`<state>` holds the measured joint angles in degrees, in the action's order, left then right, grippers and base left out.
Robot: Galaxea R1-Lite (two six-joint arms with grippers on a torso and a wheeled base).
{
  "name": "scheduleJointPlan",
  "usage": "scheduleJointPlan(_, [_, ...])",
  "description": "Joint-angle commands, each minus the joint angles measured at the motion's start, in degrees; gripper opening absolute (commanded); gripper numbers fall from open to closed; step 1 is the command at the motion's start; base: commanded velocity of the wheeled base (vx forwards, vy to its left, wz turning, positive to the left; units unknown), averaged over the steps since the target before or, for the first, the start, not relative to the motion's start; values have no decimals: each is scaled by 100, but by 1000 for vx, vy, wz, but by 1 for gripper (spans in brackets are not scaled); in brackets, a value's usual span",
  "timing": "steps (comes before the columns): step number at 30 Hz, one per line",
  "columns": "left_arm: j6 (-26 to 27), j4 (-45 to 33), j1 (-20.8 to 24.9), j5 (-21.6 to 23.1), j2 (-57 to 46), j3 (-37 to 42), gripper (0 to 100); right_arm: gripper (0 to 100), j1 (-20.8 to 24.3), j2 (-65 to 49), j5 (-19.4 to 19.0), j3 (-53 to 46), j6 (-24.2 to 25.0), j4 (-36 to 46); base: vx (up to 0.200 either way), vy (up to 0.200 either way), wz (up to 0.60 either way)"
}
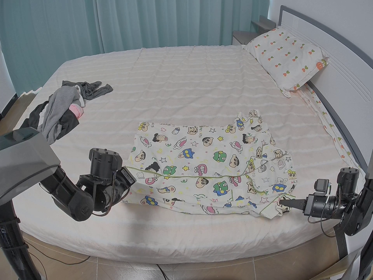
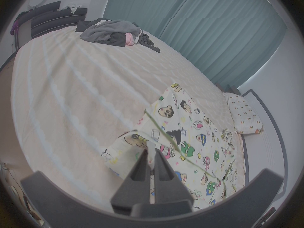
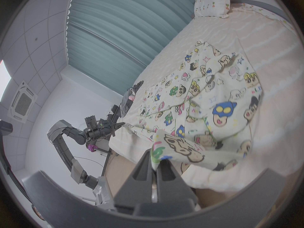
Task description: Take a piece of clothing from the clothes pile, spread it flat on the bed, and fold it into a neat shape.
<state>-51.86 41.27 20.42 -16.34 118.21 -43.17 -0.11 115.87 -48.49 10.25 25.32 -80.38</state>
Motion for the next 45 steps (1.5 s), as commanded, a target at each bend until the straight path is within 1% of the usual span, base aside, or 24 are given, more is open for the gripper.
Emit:
scheduleJointPlan(1, [-17,-233,-161,25,316,-632,0,0,-15,445,7,645,131,-30,0,0,0])
scheduleJointPlan(5, [-26,-365,-187,43,598,-1018,0,0,-15,559,42,1014,421,-21,0,0,0])
scheduleJointPlan(12, [-44,-514,-187,43,1028,-1537,0,0,-24,911,86,1594,456,-21,0,0,0])
scheduleJointPlan(23, [-96,-523,-328,60,1222,-1774,0,0,-174,1210,138,2403,720,5,0,0,0])
scheduleJointPlan(33, [-149,-514,-337,60,1459,-1994,0,0,-218,1702,165,2921,729,32,0,0,0])
scheduleJointPlan(37, [-246,-523,-337,69,1459,-2029,0,0,-226,1799,174,3097,738,76,0,0,0])
scheduleJointPlan(38, [-246,-523,-337,78,1459,-2029,100,100,-226,1816,174,3132,738,102,0,0,0])
scheduleJointPlan(43, [-255,-514,-372,87,1450,-2020,100,100,-235,1816,182,3229,746,120,0,0,0])
scheduleJointPlan(45, [-386,-505,-425,78,1415,-2011,100,100,-341,1781,209,3202,755,102,0,0,0])
